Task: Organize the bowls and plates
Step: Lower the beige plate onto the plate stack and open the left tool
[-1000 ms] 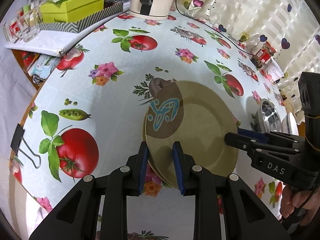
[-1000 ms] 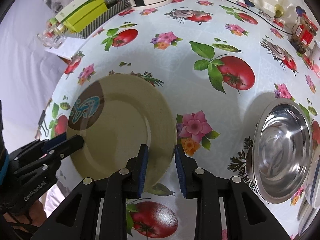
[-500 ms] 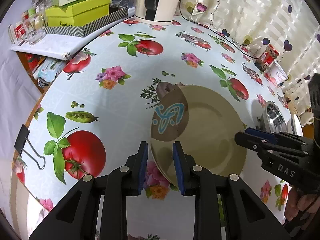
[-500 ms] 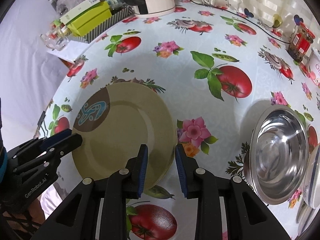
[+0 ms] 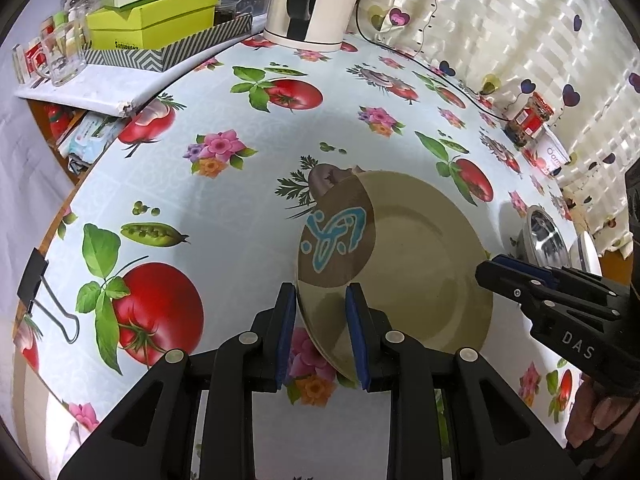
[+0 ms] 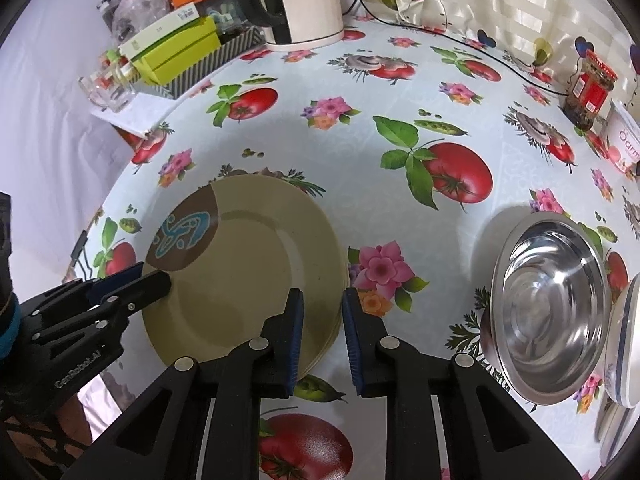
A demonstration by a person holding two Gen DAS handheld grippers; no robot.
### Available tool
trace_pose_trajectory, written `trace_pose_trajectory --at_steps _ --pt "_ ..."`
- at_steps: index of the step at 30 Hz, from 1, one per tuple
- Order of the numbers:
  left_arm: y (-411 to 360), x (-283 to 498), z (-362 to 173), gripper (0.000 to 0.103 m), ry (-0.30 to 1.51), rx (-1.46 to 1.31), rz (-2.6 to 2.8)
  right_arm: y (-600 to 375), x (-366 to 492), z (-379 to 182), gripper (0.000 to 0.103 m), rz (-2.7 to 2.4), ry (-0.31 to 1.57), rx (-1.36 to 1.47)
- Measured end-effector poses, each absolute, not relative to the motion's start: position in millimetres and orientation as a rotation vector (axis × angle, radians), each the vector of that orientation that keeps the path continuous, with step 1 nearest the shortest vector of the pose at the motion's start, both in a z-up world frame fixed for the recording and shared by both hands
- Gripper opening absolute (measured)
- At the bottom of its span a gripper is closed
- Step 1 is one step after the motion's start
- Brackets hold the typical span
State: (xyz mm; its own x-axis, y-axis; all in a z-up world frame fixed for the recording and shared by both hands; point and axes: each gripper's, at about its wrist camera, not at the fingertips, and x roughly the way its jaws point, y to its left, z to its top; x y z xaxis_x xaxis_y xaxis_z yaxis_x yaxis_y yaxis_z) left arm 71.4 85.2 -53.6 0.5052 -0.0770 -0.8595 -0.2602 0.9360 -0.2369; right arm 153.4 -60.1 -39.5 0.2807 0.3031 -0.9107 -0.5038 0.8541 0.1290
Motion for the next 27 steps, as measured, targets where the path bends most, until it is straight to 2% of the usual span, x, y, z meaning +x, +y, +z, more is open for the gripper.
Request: trace_pose_trajectory --at_steps 13,25,27 --pt "88 69 -53 0.027 1.033 -0.359 0.114 -68 142 -27 0.02 0.516 1.133 -0.199" --pt "84 54 -28 0.027 0.97 -0.328 0.12 -83 119 -5 0.022 0.532 1.066 -0.168" --pt "78 52 -23 0.027 0.959 -0.322 0.101 -88 114 0 0.025 0.529 1.048 -0.156"
